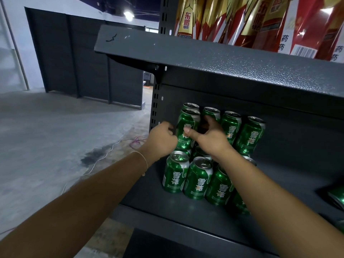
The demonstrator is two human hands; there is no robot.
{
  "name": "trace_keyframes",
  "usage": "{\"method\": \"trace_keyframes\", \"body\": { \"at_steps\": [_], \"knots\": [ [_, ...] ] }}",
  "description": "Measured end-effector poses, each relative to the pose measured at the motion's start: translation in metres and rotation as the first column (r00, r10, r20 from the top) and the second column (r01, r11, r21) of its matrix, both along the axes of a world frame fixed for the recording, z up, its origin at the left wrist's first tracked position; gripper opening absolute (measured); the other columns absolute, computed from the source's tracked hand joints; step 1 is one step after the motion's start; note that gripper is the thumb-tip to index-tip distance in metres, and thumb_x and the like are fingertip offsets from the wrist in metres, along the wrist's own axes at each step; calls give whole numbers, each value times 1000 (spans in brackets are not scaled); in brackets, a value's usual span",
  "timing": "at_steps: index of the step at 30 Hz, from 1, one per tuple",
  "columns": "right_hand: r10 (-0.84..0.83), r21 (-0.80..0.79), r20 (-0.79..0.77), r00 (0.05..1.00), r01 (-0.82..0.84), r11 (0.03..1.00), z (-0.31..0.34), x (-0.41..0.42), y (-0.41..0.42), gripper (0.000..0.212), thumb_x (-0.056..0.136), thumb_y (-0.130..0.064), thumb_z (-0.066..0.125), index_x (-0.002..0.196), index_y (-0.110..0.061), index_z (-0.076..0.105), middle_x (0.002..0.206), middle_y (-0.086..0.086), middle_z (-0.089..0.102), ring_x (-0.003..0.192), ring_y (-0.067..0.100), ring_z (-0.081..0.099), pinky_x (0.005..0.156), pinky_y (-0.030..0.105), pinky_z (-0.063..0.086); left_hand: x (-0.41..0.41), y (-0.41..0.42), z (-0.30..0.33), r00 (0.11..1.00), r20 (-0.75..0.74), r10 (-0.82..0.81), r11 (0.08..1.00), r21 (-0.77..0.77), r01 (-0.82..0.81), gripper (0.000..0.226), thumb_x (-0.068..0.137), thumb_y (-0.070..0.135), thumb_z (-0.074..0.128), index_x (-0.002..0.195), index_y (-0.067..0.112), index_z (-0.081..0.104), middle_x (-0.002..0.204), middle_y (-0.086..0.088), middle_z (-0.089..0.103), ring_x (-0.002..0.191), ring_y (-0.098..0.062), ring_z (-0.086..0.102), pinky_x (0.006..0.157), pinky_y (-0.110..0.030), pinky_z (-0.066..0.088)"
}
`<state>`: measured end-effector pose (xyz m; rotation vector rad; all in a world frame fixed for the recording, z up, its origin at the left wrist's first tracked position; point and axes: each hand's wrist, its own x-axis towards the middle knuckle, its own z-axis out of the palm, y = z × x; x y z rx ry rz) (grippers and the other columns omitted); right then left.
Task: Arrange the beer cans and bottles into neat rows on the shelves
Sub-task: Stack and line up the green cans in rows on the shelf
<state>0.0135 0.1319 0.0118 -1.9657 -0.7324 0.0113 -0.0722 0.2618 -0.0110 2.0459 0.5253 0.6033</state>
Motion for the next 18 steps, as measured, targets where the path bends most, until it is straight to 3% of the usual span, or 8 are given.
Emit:
{"method": "trace_keyframes", "body": {
  "at_steps": [3, 5, 9, 11, 13, 16, 18],
  "knots": [
    [-24, 88, -1, 1000, 24, 996, 3, 4, -9, 67, 83, -42, 75, 139, -17, 48, 126, 1, 62, 108, 14, 60, 89, 25, 48, 1, -13, 8, 988, 122, 97, 956, 264, -127, 29, 75, 5, 49, 102, 8, 59, 99, -10, 60, 89, -23, 56, 80, -35, 50],
    [-61, 154, -10, 998, 62, 986, 8, 8, -20, 51, 87, -37, 71, 130, -12, 55, 113, -1, 65, 97, 11, 61, 82, 20, 48, 2, -28, 16, 980, 193, 49, 947, 304, -108, 34, 71, 3, 46, 100, 10, 60, 96, -8, 60, 89, -22, 55, 78, -34, 49],
    [-127, 252, 36, 991, 114, 961, 19, 19, -57, 26, 89, -23, 71, 110, -8, 65, 106, 6, 70, 85, 6, 63, 71, 7, 47, 8, -66, 30, 965, 256, -54, 946, 324, -33, 38, 73, 2, 45, 106, 7, 63, 93, -6, 62, 87, -24, 55, 74, -32, 47],
    [-181, 210, 90, 979, 159, 965, 22, 26, -79, 15, 89, -18, 70, 96, -5, 67, 102, 13, 72, 84, 16, 66, 79, 21, 50, 15, -87, 33, 953, 284, -110, 945, 326, 12, 43, 69, 12, 40, 104, 3, 64, 94, -11, 64, 89, -28, 58, 79, -38, 50],
    [-202, 135, 141, 969, 183, 974, 25, 35, -106, 17, 90, -16, 68, 87, 1, 66, 102, 22, 71, 87, 26, 66, 77, 21, 47, 24, -109, 34, 945, 276, -173, 945, 316, 80, 50, 65, 16, 35, 104, 3, 63, 95, -11, 64, 90, -28, 59, 82, -38, 51],
    [-207, -67, 170, 963, 221, 973, 25, 48, -157, 21, 91, -20, 66, 102, -3, 72, 103, 12, 72, 85, 15, 64, 67, 6, 40, 40, -148, 33, 933, 246, -261, 937, 299, 184, 52, 66, 16, 35, 108, 5, 62, 94, -6, 62, 93, -23, 58, 85, -31, 49],
    [-239, -129, 116, 964, 253, 959, 20, 58, -194, 22, 90, -24, 68, 108, -12, 72, 106, 3, 71, 95, 11, 62, 77, 13, 43, 52, -177, 29, 929, 202, -311, 928, 275, 250, 49, 71, 12, 39, 113, 6, 62, 96, -5, 61, 96, -22, 59, 86, -28, 49]
  ]
}}
